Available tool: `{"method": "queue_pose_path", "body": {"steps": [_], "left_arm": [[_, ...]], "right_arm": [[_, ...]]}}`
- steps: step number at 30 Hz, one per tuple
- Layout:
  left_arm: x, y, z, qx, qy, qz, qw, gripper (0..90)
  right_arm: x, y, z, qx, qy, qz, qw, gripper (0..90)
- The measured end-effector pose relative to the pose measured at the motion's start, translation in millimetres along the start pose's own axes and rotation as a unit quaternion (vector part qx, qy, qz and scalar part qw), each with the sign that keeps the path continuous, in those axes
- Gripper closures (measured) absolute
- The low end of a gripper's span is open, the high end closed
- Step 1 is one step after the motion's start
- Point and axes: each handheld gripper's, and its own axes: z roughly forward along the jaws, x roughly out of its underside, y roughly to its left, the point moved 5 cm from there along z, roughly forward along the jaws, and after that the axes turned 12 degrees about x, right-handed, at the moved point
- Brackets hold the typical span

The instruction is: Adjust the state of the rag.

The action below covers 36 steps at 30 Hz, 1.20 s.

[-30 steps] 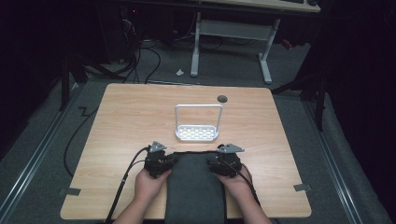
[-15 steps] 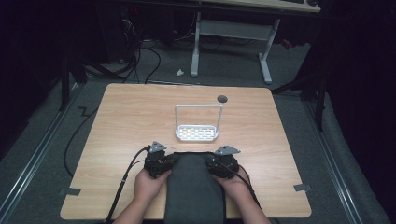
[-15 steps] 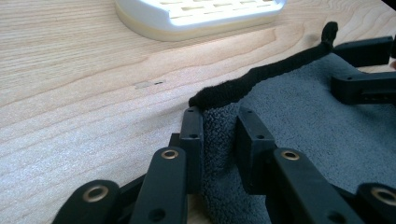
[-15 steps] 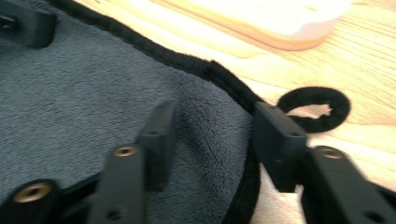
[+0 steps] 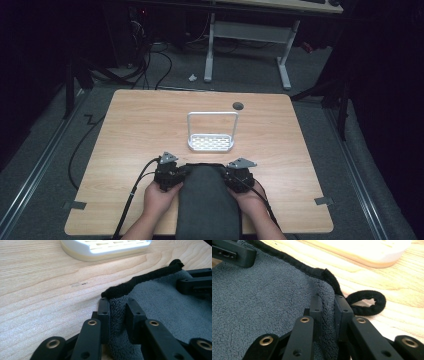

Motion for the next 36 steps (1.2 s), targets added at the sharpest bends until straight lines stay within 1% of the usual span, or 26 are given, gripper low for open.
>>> {"method": "queue_pose_path", "body": {"steps": [3,6,8,10,11,13,15,16,17,18,21,22,24,25,27,28,32,34,36], "left_arm": [[0.2,0.3,-1.1,0.007,-0.003,-0.002,1.0,78.3],[0.3,-1.5,-1.8,0.008,-0.005,0.005,0.9999,79.4],[-0.2,-2.8,-3.1,0.007,-0.011,0.014,0.9998,79.6],[-1.0,-5.0,-4.8,0.002,-0.023,0.029,0.9993,80.1],[-1.0,-5.8,-4.8,0.001,-0.024,0.03,0.9993,80.8],[-1.3,-6.7,-5.7,-0.002,-0.028,0.035,0.999,80.9],[-2.3,-7.0,-6.8,-0.004,-0.032,0.034,0.9989,80.9],[-3.4,-7.4,-7.3,-0.004,-0.035,0.031,0.9989,81.0],[-4.8,-8.5,-8.4,-0.002,-0.041,0.027,0.9988,81.7],[-6.7,-10.3,-10.1,-0.004,-0.045,0.029,0.9986,82.1],[-15.1,-17.3,-16.3,-0.005,-0.065,0.037,0.9972,82.8],[-19.1,-19.7,-19.5,-0.007,-0.072,0.043,0.9965,82.9],[-25.0,-22.6,-23.6,-0.006,-0.082,0.051,0.9953,83.0],[-28.2,-23.7,-25.7,-0.005,-0.085,0.056,0.9948,83.1],[-33.8,-25.8,-29.1,-0.004,-0.092,0.06,0.9939,83.2],[-36.3,-27.0,-30.6,-0.004,-0.096,0.063,0.9934,83.3],[-47.3,-32.2,-36.6,-0.003,-0.109,0.075,0.9912,83.5],[-53.5,-35.9,-40.3,-0.001,-0.118,0.082,0.9896,83.7],[-60.1,-39.6,-43.7,0.001,-0.126,0.086,0.9883,83.7]], "right_arm": [[-0.4,-0.9,-0.3,-0.004,-0.001,0.0,1.0,80.0],[-0.2,-1.5,-2.6,-0.009,-0.011,-0.002,0.9999,80.2],[1.6,-0.8,-4.4,-0.007,-0.026,-0.009,0.9996,80.3],[4.8,-0.6,-5.5,-0.005,-0.041,-0.007,0.9991,80.3],[5.0,-0.5,-6.0,-0.004,-0.045,-0.003,0.999,80.2],[3.0,-1.1,-8.5,-0.006,-0.05,-0.002,0.9987,80.2],[0.3,-2.3,-13.8,-0.009,-0.063,0.005,0.9979,80.2],[-0.9,-2.4,-16.7,-0.011,-0.071,0.007,0.9974,80.2],[-2.2,-2.0,-19.8,-0.01,-0.079,0.008,0.9968,80.2],[-3.5,-1.5,-22.9,-0.007,-0.085,0.009,0.9963,80.2],[-9.2,-1.5,-30.5,0.0,-0.104,0.011,0.9945,80.2],[-10.9,-1.6,-33.3,0.003,-0.11,0.015,0.9938,80.2],[-14.7,-2.1,-38.3,0.008,-0.123,0.015,0.9923,80.2],[-16.5,-2.1,-40.6,0.011,-0.128,0.02,0.9915,80.2],[-20.6,-3.3,-43.5,0.016,-0.137,0.017,0.9903,80.2],[-22.4,-3.9,-44.7,0.02,-0.139,0.02,0.9899,80.2],[-30.3,-6.3,-47.9,0.027,-0.148,0.017,0.9885,80.1],[-34.8,-8.0,-51.3,0.031,-0.154,0.016,0.9874,80.1],[-39.8,-9.7,-55.8,0.034,-0.161,0.017,0.9862,80.1]]}}
